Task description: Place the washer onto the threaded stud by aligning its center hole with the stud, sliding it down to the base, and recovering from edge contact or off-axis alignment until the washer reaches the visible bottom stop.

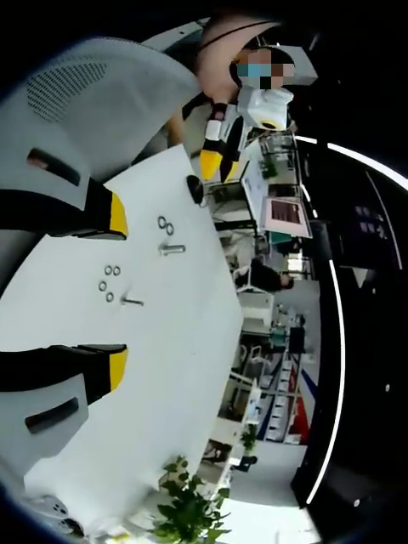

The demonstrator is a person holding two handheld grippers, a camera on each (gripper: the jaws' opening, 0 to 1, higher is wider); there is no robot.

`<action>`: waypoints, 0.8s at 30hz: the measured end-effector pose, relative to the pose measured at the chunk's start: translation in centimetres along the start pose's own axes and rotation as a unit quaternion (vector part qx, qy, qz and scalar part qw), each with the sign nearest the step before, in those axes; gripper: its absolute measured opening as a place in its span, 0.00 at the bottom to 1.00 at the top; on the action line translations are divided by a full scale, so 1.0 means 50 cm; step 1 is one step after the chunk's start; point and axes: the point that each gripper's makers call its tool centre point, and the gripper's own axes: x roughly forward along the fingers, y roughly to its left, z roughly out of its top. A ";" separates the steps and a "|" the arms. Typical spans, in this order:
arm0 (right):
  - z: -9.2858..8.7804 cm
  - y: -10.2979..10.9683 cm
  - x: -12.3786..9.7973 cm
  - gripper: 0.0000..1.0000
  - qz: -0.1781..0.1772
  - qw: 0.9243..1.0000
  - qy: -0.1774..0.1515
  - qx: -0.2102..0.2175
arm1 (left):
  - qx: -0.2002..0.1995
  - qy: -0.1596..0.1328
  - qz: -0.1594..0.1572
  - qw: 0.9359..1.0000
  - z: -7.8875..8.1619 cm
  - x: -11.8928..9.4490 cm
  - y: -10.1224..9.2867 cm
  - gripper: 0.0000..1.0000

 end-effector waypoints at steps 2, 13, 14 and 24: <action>0.001 -0.002 -0.001 0.52 -0.001 1.000 -0.001 0.004 | -0.002 0.004 0.005 1.000 -0.003 0.000 0.004 0.34; -0.002 -0.003 -0.001 0.51 -0.001 1.000 0.000 0.006 | -0.001 0.031 0.017 0.999 -0.023 0.005 0.010 0.33; -0.001 -0.003 -0.001 0.51 0.000 1.000 0.000 0.007 | -0.002 0.032 0.018 0.999 -0.024 0.005 0.012 0.33; 0.004 -0.003 -0.002 0.51 0.002 1.000 -0.006 0.014 | -0.003 0.045 0.027 0.999 -0.035 0.007 0.022 0.33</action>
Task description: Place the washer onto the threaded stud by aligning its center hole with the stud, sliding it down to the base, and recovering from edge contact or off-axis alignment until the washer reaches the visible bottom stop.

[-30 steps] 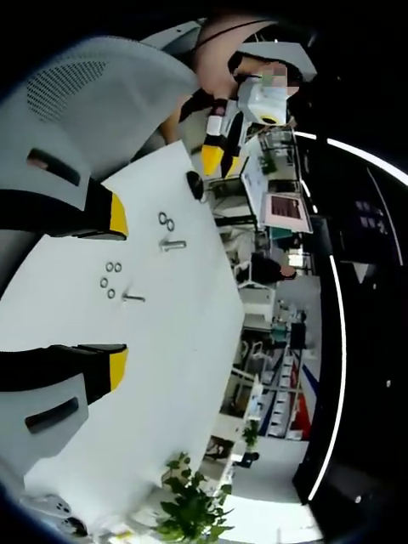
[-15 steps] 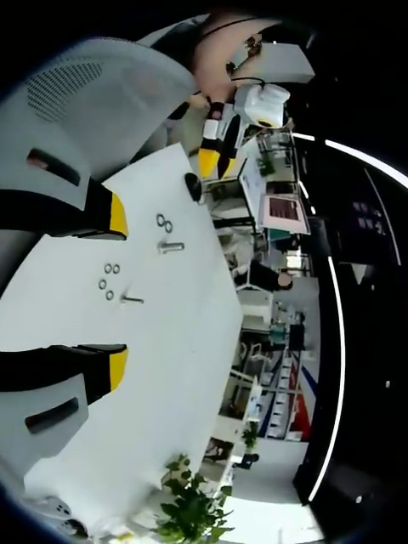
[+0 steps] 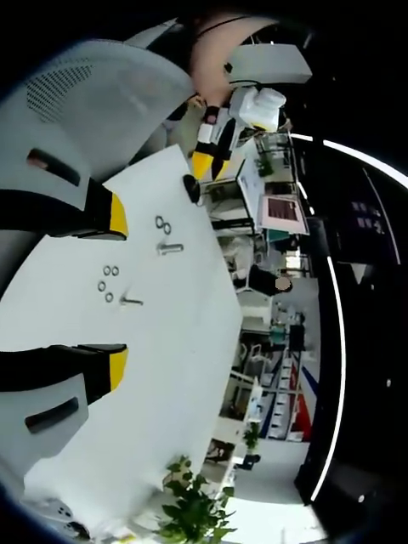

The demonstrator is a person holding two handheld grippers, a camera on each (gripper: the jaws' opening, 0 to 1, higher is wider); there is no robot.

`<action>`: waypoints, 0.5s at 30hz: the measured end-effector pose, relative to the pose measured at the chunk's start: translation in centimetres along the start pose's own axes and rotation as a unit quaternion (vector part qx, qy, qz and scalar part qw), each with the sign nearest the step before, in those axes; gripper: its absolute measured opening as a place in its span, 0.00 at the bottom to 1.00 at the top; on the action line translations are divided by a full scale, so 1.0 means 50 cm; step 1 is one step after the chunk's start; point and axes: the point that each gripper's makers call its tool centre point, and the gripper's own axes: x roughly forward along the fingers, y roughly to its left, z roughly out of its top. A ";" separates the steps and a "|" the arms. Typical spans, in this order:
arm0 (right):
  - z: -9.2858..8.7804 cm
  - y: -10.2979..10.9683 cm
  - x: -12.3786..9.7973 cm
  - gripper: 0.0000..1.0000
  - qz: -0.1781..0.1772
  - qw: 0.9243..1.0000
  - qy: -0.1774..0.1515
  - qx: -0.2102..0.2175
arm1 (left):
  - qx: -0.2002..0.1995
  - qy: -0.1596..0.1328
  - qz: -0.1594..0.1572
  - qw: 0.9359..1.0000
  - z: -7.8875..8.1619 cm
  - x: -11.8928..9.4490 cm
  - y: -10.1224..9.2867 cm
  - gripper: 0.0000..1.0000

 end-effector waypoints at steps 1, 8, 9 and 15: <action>-0.001 0.001 0.000 0.51 0.001 1.000 0.001 0.000 | -0.001 0.001 0.001 1.000 -0.001 0.000 0.001 0.33; 0.001 0.000 -0.001 0.51 -0.001 1.000 -0.001 0.000 | 0.000 0.015 -0.001 1.000 -0.011 0.004 0.000 0.32; 0.002 -0.001 -0.002 0.51 -0.002 1.000 -0.002 0.000 | -0.001 0.016 -0.002 1.000 -0.011 0.004 -0.001 0.32; 0.009 -0.011 -0.008 0.51 -0.011 1.000 -0.015 0.002 | 0.006 0.020 -0.010 1.000 -0.014 0.007 -0.011 0.31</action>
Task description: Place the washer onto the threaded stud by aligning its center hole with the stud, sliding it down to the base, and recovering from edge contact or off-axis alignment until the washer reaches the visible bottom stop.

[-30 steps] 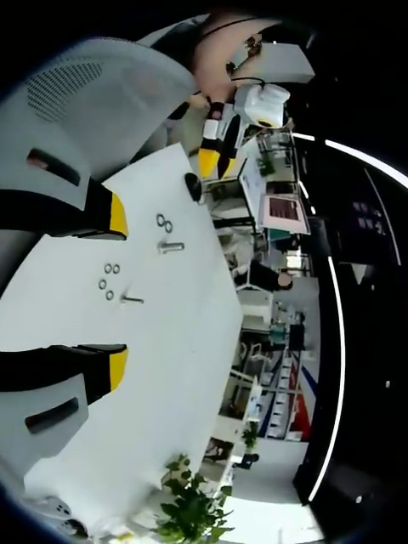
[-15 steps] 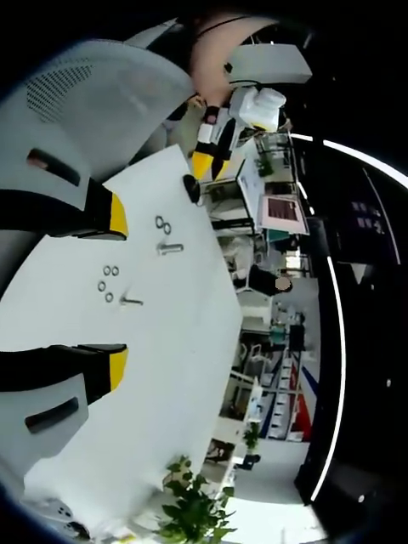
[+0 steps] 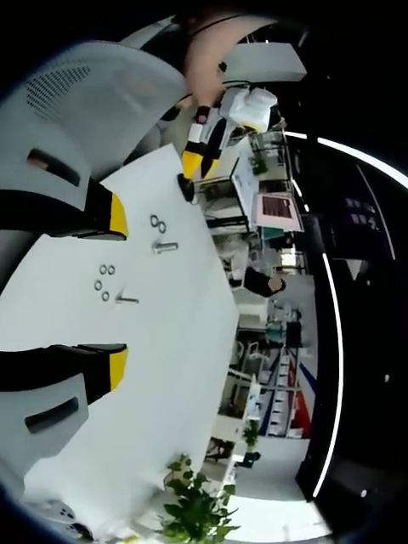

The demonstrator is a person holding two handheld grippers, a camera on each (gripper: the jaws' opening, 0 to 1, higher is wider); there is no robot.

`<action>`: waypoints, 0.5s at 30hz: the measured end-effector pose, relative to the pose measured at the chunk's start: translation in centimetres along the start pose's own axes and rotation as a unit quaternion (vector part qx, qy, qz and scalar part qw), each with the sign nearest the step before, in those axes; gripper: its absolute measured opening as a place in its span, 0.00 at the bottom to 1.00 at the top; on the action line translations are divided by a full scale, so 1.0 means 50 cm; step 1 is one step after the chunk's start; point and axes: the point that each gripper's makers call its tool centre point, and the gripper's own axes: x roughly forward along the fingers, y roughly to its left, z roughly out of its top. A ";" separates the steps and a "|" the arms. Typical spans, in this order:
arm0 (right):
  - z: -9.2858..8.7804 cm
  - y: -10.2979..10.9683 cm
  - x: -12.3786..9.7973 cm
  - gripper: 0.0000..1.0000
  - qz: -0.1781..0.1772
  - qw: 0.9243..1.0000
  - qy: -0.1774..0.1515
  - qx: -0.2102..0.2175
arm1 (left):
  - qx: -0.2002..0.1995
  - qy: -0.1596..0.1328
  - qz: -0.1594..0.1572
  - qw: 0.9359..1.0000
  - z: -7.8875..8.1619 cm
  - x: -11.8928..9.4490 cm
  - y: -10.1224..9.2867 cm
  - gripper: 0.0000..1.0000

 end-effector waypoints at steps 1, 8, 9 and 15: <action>0.001 -0.002 0.000 0.51 -0.002 1.000 -0.001 0.003 | -0.001 0.001 0.000 1.000 -0.001 0.002 0.001 0.31; 0.001 -0.011 -0.002 0.51 -0.008 1.000 -0.003 0.012 | -0.004 0.024 -0.009 1.000 -0.017 0.012 -0.006 0.34; 0.000 -0.013 -0.002 0.51 -0.008 1.000 -0.001 0.014 | -0.003 0.024 -0.012 1.000 -0.016 0.012 -0.009 0.34; -0.005 -0.017 -0.003 0.51 -0.012 1.000 0.004 0.018 | -0.001 0.040 -0.021 0.999 -0.026 0.018 -0.014 0.37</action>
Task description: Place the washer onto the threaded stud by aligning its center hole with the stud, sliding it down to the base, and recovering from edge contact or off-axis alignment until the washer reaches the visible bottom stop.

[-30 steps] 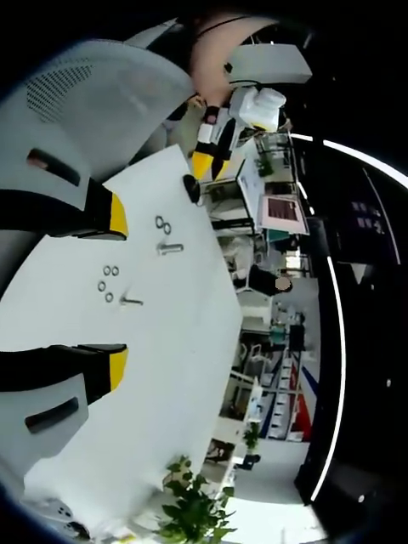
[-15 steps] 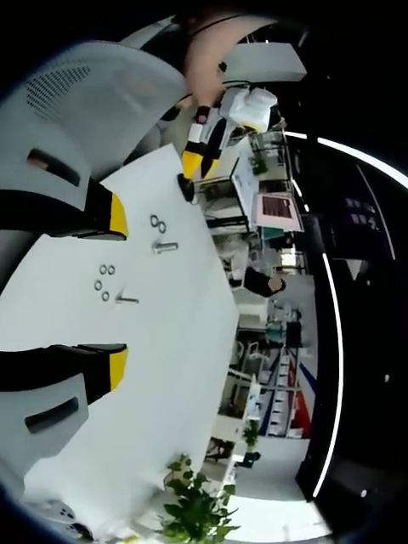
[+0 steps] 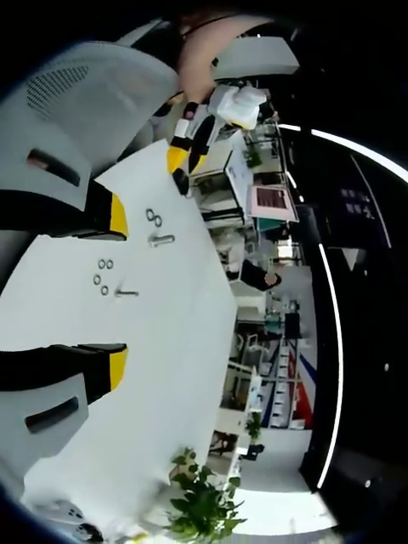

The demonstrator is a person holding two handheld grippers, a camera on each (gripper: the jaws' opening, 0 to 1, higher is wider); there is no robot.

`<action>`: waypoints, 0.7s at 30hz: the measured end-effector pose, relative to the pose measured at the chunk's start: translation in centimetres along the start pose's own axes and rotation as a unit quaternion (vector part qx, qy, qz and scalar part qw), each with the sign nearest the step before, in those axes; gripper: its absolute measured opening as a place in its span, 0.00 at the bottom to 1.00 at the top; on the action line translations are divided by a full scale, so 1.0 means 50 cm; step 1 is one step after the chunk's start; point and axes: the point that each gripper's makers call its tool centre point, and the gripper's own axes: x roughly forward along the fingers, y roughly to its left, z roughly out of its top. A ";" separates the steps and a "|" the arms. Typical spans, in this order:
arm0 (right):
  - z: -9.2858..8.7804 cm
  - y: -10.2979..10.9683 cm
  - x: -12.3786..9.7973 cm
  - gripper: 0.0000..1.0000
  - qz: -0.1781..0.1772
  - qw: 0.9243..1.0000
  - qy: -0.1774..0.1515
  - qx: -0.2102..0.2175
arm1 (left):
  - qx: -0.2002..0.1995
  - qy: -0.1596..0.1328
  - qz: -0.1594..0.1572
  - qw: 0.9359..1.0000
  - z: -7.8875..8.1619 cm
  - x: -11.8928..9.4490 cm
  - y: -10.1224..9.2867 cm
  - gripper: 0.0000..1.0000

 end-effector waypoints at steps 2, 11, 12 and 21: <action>0.005 -0.003 0.001 0.51 -0.002 1.000 -0.002 -0.003 | -0.025 0.001 -0.013 1.000 0.001 0.006 0.000 0.40; 0.011 -0.022 -0.007 0.50 -0.021 1.000 -0.013 0.010 | -0.034 0.052 -0.026 0.998 -0.024 0.032 0.003 0.42; 0.011 -0.021 -0.007 0.50 -0.021 1.000 -0.013 0.010 | -0.035 0.053 -0.026 0.998 -0.023 0.035 0.005 0.42; 0.006 -0.023 -0.007 0.49 -0.023 1.000 -0.007 0.008 | -0.066 0.080 -0.026 0.994 -0.017 0.094 0.048 0.41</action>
